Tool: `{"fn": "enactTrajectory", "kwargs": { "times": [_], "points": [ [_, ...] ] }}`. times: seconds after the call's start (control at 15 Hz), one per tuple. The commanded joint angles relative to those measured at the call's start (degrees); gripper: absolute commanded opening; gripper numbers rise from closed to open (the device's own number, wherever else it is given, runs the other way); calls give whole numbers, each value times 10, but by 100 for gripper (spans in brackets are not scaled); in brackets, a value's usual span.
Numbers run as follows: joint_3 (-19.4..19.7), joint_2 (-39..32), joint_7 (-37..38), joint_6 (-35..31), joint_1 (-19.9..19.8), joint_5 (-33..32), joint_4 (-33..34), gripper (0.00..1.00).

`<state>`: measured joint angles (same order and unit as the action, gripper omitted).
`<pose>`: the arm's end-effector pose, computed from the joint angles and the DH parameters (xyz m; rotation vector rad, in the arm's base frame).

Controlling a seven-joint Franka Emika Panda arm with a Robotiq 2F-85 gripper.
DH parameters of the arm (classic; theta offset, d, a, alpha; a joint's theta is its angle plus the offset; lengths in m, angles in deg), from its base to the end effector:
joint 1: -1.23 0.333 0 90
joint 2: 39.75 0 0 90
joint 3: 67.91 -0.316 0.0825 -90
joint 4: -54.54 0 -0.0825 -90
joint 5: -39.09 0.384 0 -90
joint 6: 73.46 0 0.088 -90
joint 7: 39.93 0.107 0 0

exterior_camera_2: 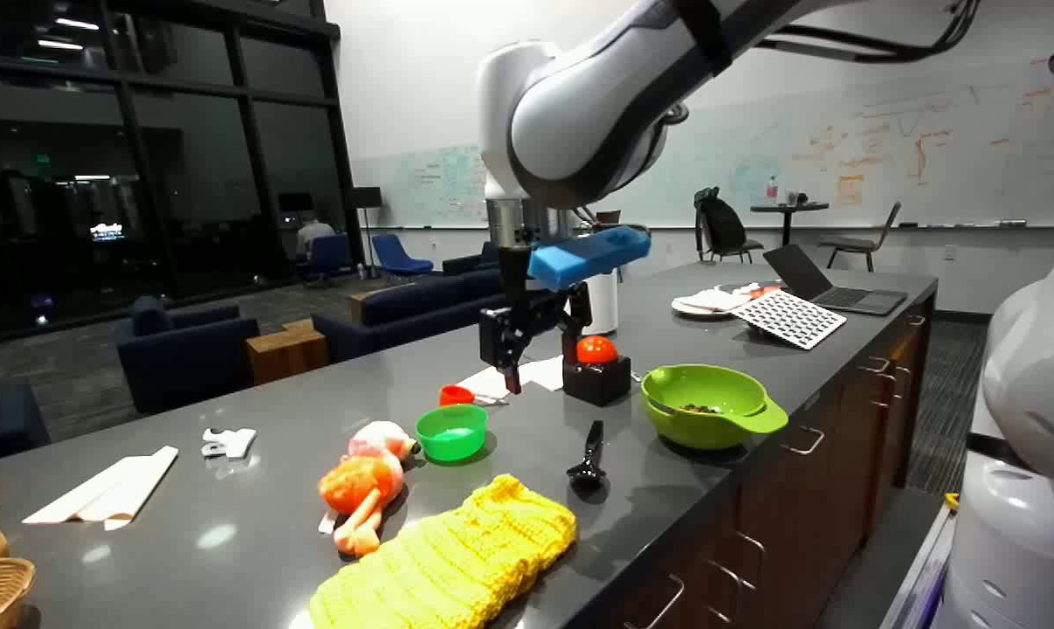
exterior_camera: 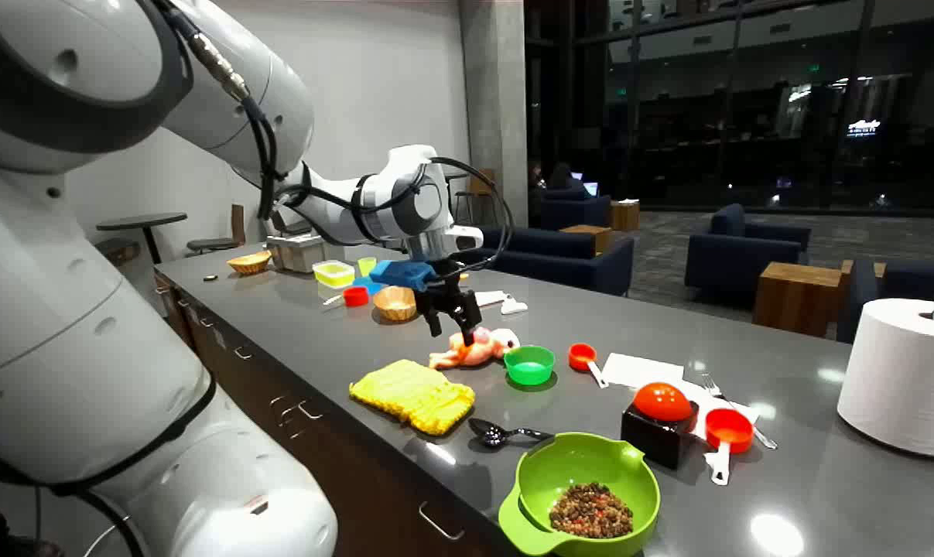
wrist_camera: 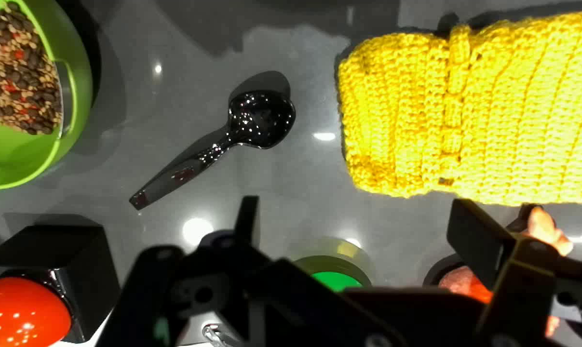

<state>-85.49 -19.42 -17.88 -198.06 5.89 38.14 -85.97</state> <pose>0.4054 0.1675 0.4292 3.0497 -0.0038 0.1540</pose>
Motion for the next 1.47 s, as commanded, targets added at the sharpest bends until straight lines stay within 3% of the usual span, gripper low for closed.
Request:
{"fn": "enactTrajectory", "kwargs": {
  "times": [0.0,0.93,1.4],
  "points": [
    [11,-1,3,1,11,-5,1,100],
    [11,-1,3,1,11,-5,1,100],
    [41,29,28,2,-11,-13,-21,100]
  ]
}}
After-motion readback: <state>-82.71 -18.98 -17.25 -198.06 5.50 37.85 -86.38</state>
